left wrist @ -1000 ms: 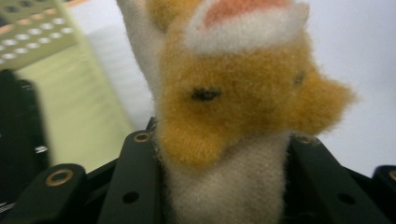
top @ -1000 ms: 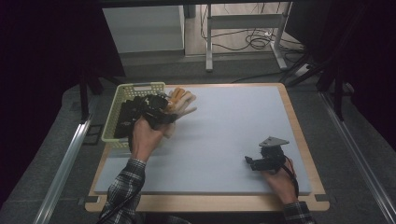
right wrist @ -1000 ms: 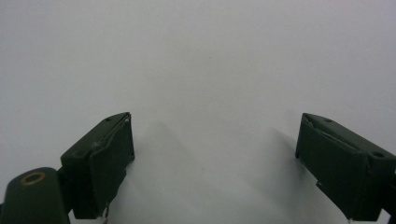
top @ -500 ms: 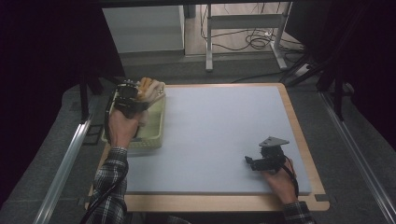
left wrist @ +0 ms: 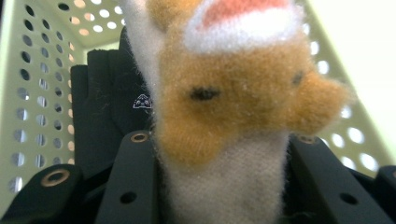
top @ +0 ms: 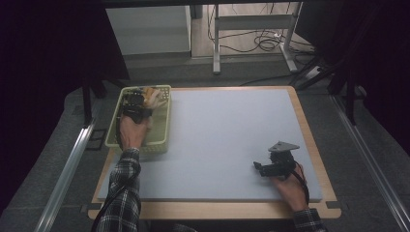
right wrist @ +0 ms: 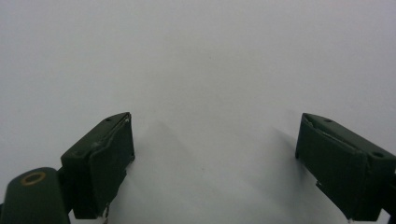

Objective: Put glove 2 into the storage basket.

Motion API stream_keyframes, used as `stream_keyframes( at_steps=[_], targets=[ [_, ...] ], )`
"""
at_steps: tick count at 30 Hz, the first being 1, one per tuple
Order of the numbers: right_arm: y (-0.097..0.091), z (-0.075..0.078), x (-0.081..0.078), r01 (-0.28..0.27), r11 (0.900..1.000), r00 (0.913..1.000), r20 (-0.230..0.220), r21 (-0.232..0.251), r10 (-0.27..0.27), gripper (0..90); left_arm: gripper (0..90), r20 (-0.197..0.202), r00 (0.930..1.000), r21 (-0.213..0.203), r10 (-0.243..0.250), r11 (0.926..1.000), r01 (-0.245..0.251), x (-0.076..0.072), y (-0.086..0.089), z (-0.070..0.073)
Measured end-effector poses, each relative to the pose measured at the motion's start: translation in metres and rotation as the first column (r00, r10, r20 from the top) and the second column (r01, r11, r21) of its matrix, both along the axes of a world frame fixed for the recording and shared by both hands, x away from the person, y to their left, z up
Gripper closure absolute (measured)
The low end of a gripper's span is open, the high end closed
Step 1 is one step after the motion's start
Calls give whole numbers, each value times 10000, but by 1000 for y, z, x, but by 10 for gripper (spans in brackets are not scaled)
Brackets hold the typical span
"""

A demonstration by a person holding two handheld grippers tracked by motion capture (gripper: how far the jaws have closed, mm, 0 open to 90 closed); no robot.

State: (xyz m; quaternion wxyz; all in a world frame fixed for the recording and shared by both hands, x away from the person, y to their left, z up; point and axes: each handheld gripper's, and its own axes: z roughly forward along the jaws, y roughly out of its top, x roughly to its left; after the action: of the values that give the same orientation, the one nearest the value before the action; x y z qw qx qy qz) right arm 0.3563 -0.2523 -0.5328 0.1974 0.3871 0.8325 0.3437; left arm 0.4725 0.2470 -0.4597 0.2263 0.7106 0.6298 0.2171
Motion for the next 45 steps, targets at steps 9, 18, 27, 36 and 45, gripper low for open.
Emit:
stream_keyframes(
  at_steps=[9, 18, 27, 36, 45],
  targets=[
    [0, 0, 0, -13, 10000, 10000, -3, 11, 13, 112, 601, -634, 9980, -23, -29, 10000, 27, 18, -9, -17],
    [0, 0, 0, -18, 10000, 10000, -6, 21, 18, 113, 547, -1439, 9889, -100, -366, 9993, 356, 30, -20, -33],
    [0, 0, 0, -22, 10000, 10000, -7, 20, 22, 115, 137, -2408, 9688, -715, -595, 9965, 435, 33, -14, -39],
    [0, 0, 0, -24, 10000, 10000, 8, 2, 24, 114, 154, -1611, 9810, -1644, -1079, 9830, 811, 15, 6, -11],
    [0, 0, 0, -22, 10000, 10000, -14, 15, 22, 114, 668, -1998, 9734, -1775, -1120, 9812, 765, 10, 20, -18]
  ],
)
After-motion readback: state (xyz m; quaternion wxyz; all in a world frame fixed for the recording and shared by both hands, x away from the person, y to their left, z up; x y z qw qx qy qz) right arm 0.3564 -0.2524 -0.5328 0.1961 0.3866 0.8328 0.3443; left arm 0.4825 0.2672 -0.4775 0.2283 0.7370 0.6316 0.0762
